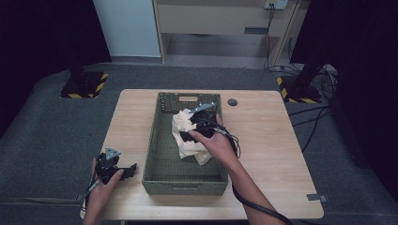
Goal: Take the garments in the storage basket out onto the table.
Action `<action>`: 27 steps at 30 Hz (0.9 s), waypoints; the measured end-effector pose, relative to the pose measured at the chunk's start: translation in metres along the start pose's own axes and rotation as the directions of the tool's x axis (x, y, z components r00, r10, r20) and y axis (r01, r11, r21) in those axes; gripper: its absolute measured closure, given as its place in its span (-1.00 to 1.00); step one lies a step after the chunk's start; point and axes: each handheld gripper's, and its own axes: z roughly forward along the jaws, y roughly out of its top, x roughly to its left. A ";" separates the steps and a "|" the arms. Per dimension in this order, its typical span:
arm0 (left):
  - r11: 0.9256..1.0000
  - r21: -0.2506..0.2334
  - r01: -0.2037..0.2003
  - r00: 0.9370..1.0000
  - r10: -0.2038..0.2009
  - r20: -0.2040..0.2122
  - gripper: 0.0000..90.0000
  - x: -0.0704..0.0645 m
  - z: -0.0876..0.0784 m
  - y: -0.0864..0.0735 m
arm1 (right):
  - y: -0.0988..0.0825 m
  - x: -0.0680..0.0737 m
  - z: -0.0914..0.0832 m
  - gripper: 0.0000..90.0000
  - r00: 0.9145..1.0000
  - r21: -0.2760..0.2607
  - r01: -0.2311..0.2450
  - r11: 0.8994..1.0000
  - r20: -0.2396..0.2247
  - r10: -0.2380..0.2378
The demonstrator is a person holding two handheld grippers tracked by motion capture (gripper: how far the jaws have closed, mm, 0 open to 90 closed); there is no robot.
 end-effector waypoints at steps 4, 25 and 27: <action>1.000 0.000 0.000 1.000 0.000 0.000 -1.00 0.000 0.000 0.000 | 0.000 0.001 0.004 -0.92 1.000 0.003 -0.004 1.000 0.003 0.004; 1.000 0.000 0.000 1.000 0.000 0.000 -1.00 0.000 0.000 0.000 | -0.005 0.001 0.023 -0.93 0.999 0.027 -0.037 0.999 0.018 0.037; 1.000 0.000 0.000 1.000 0.000 0.000 -1.00 0.000 0.000 0.000 | -0.005 0.001 0.025 -0.93 0.999 0.032 -0.040 0.999 0.016 0.039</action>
